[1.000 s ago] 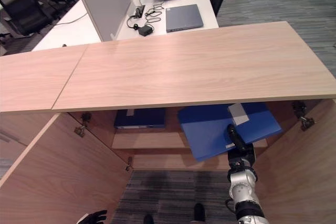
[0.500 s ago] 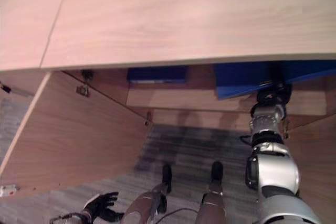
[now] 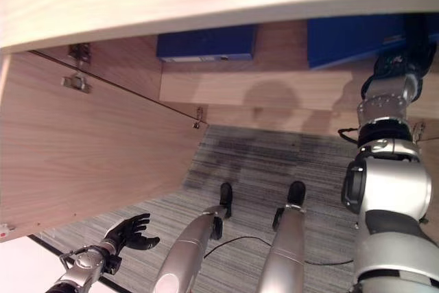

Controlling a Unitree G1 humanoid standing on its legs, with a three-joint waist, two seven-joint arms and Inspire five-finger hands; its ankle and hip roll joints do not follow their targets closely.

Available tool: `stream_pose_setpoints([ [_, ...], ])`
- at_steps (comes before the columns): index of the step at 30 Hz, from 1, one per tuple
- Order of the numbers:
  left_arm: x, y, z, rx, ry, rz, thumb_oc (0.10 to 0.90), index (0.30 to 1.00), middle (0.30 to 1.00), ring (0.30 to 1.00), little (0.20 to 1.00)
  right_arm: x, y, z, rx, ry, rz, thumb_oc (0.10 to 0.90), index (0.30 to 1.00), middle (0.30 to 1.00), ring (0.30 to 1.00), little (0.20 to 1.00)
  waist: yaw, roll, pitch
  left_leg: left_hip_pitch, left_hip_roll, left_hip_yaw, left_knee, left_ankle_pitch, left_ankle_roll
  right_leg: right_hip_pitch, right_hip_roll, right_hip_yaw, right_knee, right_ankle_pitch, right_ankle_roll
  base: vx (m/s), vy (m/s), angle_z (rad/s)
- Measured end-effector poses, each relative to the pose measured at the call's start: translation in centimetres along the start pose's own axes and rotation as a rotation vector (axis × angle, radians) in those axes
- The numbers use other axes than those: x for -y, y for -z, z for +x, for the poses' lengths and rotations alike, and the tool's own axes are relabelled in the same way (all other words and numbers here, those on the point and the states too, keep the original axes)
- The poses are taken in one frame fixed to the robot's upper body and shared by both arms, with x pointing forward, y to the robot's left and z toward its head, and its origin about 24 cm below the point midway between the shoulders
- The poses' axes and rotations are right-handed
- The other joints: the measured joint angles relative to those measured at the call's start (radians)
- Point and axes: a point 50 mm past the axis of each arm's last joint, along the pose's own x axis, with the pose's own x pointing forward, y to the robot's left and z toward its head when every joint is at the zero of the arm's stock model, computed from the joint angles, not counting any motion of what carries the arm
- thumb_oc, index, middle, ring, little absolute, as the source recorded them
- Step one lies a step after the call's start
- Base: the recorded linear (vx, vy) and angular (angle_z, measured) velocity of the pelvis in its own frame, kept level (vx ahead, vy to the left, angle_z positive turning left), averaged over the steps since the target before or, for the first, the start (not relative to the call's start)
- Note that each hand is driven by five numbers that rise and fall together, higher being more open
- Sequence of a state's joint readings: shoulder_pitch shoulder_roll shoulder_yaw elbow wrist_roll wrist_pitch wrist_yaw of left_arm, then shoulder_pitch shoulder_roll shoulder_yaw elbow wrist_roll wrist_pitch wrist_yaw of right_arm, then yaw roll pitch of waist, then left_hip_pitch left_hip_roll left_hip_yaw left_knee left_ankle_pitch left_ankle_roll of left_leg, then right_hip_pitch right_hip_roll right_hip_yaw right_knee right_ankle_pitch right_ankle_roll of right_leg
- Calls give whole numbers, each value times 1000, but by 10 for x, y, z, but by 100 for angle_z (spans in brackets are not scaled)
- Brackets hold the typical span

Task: Put the empty folder in the office cabinet

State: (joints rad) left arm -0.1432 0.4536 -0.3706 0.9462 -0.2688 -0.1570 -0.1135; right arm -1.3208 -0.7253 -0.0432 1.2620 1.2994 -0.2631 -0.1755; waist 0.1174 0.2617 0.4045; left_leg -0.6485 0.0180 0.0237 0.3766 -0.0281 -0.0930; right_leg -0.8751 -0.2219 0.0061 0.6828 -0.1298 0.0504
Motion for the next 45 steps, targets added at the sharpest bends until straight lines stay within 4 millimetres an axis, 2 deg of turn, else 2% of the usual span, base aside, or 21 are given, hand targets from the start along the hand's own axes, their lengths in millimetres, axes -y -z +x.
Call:
stream_pose_setpoints([
  [1, 0, -2, 0, 9, 2, 2, 800, 900, 900, 900, 900, -5, -2, 0, 6, -2, 7, 800, 900, 900, 900, 900, -2, 0, 0, -9, 1, 0, 11, -8, -1, -13, 2, 3, 12, -12, 2, 144, -30, -1],
  [7, 3, -6, 2, 18, -2, 24, 800, 900, 900, 900, 900, -11, -10, 2, 34, 27, -7, 800, 900, 900, 900, 900, -6, 1, -1, -41, 7, 1, 67, -27, -16, -47, 8, 14, 62, -20, -5, 11, 0, -2],
  [9, 8, -6, 2, 32, -13, 25, 800, 900, 900, 900, 900, -14, -16, 3, 39, 74, 4, 800, 900, 900, 900, 900, -2, 2, -2, -47, 9, 1, 71, -26, -18, -51, 9, 13, 66, -22, -3, 32, -29, 1],
  [10, 15, -12, 5, 53, -1, 46, 800, 900, 900, 900, 900, -21, -15, 3, 21, 114, -7, 800, 900, 900, 900, 900, -10, 0, -2, -47, 10, 0, 68, -29, -18, -54, 10, 12, 66, -30, 2, 20, 3, 5],
  [11, 16, -11, 6, 29, -12, 63, 800, 900, 900, 900, 900, -24, -19, 3, 32, 134, -31, 800, 900, 900, 900, 900, -8, 1, -4, -46, 8, 0, 67, -19, -20, -54, 9, 14, 68, -11, -9, 0, 0, 0],
  [13, 27, -16, 9, 50, 3, 75, 800, 900, 900, 900, 900, -35, -22, 3, 6, 163, -85, 800, 900, 900, 900, 900, -2, 1, -4, -47, 8, 1, 50, -12, -21, -57, 9, 14, 57, -10, -6, 0, 0, 0],
  [18, 40, -21, 12, 61, 7, 102, 800, 900, 900, 900, 900, -38, -31, 2, -57, 244, -305, 800, 900, 900, 900, 900, -5, -10, -8, -25, 8, -1, -9, 27, -24, -47, 13, 10, 22, 11, -2, 1, -6, 0],
  [21, 41, -22, 13, 60, 11, 114, 800, 900, 900, 900, 900, -32, -28, 2, -97, 281, -362, 800, 900, 900, 900, 900, -6, -15, -9, -5, 13, -5, -28, 38, -26, -26, 18, 2, 7, 20, -7, 0, 0, 0],
  [26, 43, -23, 14, 52, 6, 135, 800, 900, 900, 900, 900, -15, -22, 0, -151, 379, -425, 800, 900, 900, 900, 900, -8, -20, -12, 36, 15, -21, -72, 57, -19, 25, 19, -19, -38, 35, 5, -1, 1, 2],
  [28, 42, -22, 15, 41, -3, 138, 800, 900, 900, 900, 900, -14, -18, -2, -170, 394, -452, 800, 900, 900, 900, 900, -8, -31, -17, 39, 15, -21, -88, 71, -21, 29, 20, -21, -58, 49, 4, -16, -2, 0],
  [35, 40, -22, 16, 34, -23, 139, 800, 900, 900, 900, 900, -7, -12, -4, -190, 439, -493, 800, 900, 900, 900, 900, -3, -33, -17, 71, 15, -30, -124, 95, -13, 88, 21, -40, -127, 86, 10, -37, -4, 2],
  [38, 40, -21, 16, 25, -27, 139, 800, 900, 900, 900, 900, 8, -1, -6, -213, 471, -544, 800, 900, 900, 900, 900, -4, -35, -17, 105, 15, -31, -139, 98, -9, 128, 20, -45, -151, 92, 18, -10, -2, 1],
  [43, 42, -18, 16, 10, -24, 135, 800, 900, 900, 900, 900, 34, 20, -12, -280, 521, -565, 800, 900, 900, 900, 900, -6, -54, -25, 152, 18, -32, -170, 105, -7, 187, 29, -52, -208, 113, 22, -12, 1, -4],
  [45, 42, -18, 16, 4, -27, 133, 800, 900, 900, 900, 900, 39, 29, -15, -295, 527, -567, 800, 900, 900, 900, 900, -9, -61, -28, 169, 23, -28, -190, 111, -4, 209, 36, -52, -239, 128, 24, -15, -18, -9],
])
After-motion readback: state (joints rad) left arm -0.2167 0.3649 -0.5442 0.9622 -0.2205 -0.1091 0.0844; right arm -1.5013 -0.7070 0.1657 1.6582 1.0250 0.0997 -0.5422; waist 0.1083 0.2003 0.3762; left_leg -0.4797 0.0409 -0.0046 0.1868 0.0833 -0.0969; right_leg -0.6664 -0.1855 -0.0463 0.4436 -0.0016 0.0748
